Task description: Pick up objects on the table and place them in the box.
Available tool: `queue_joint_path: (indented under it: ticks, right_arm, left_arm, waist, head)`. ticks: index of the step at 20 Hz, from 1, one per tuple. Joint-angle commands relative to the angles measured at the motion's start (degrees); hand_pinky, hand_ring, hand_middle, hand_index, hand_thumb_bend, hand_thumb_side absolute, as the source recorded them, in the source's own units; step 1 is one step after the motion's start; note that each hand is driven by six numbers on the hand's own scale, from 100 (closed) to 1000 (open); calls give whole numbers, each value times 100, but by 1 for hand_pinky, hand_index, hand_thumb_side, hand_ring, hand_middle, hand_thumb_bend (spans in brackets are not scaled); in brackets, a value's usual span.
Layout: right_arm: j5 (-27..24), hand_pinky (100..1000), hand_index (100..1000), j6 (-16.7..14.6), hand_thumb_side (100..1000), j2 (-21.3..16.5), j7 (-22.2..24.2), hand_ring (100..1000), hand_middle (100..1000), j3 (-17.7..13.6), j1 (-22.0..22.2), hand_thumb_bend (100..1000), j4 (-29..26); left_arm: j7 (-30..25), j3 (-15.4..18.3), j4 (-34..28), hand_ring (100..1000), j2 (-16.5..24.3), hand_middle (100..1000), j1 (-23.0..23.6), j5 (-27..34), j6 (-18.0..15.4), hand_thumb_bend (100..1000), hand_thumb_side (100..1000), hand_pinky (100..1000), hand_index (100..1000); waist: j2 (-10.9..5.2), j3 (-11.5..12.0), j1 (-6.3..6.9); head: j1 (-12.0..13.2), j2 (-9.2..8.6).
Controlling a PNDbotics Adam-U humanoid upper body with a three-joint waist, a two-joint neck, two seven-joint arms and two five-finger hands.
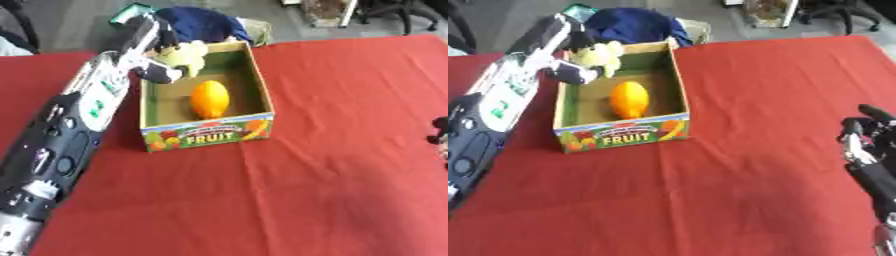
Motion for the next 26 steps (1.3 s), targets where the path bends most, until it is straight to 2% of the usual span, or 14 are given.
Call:
queue_joint_path:
  ticks: [1, 2, 3, 4, 6, 10, 13, 16, 20, 23, 26]
  right_arm:
    - [-35, 684, 816, -15, 253, -41, 21, 776, 628, -14, -69, 100, -52]
    - [-35, 684, 816, -17, 252, -42, 25, 776, 628, -14, -72, 100, -54]
    - [-33, 684, 816, -18, 252, -43, 25, 776, 628, -17, -71, 100, -55]
    - [-31, 684, 816, -17, 252, -41, 18, 776, 628, -25, -64, 100, -52]
    - [-29, 684, 816, -17, 252, -37, 7, 776, 628, -33, -51, 100, -50]
    - [-31, 684, 816, -19, 252, -36, 12, 776, 628, -32, -49, 100, -53]
    - [-29, 684, 816, -18, 252, -28, -8, 777, 628, -55, -35, 100, -51]
    - [-21, 684, 816, -25, 252, -45, -25, 777, 628, -76, -26, 100, -57]
    - [-15, 684, 816, -23, 253, -43, -61, 778, 628, -107, -18, 100, -58]
    - [-9, 684, 815, -26, 252, -49, -63, 778, 628, -112, -15, 100, -62]
    - [-14, 683, 815, -27, 253, -41, -78, 778, 628, -123, -26, 100, -68]
  left_arm:
    - [-127, -17, 34, 584, 37, 565, -38, 122, -152, 652, 100, 592, 665]
    - [-171, -17, 23, 603, 46, 586, -7, 219, -190, 793, 100, 601, 685]
    - [-208, -19, -4, 617, 62, 600, 18, 322, -226, 880, 198, 610, 699]
    - [-225, -14, -55, 627, 82, 614, 40, 433, -266, 940, 284, 616, 714]
    - [-215, 9, -187, 666, 132, 653, 82, 648, -312, 1000, 358, 639, 740]
    - [19, 114, -637, 717, 259, 702, 226, 1158, -300, 1000, 392, 662, 777]
    - [278, 257, -1295, 729, 440, 712, 489, 1786, -225, 1000, 409, 657, 784]
    - [731, 528, -2306, 715, 715, 695, 995, 2812, 3, 999, 430, 634, 770]
    - [1409, 981, -3645, 695, 929, 671, 1935, 4242, 252, 960, 410, 611, 756]
    - [1809, 1293, -4356, 681, 931, 656, 2588, 4727, 368, 917, 371, 599, 748]
    - [2143, 1521, -4758, 668, 820, 643, 3081, 4913, 452, 863, 347, 586, 739]
  waist:
    - [-87, 4, -20]
    - [-87, 9, -20]
    - [-89, 12, -20]
    - [-92, 17, -21]
    - [-102, 32, -27]
    - [-115, 66, -39]
    - [-114, 113, -49]
    - [-114, 173, -48]
    - [-110, 278, -35]
    - [-108, 352, -42]
    - [-95, 392, -49]
  head:
    - [6, -63]
    - [-1, -66]
    - [-6, -67]
    - [-10, -74]
    - [-19, -77]
    - [-36, -79]
    - [-59, -81]
    - [-63, -54]
    - [-35, -11]
    - [17, -7]
    - [122, 5]
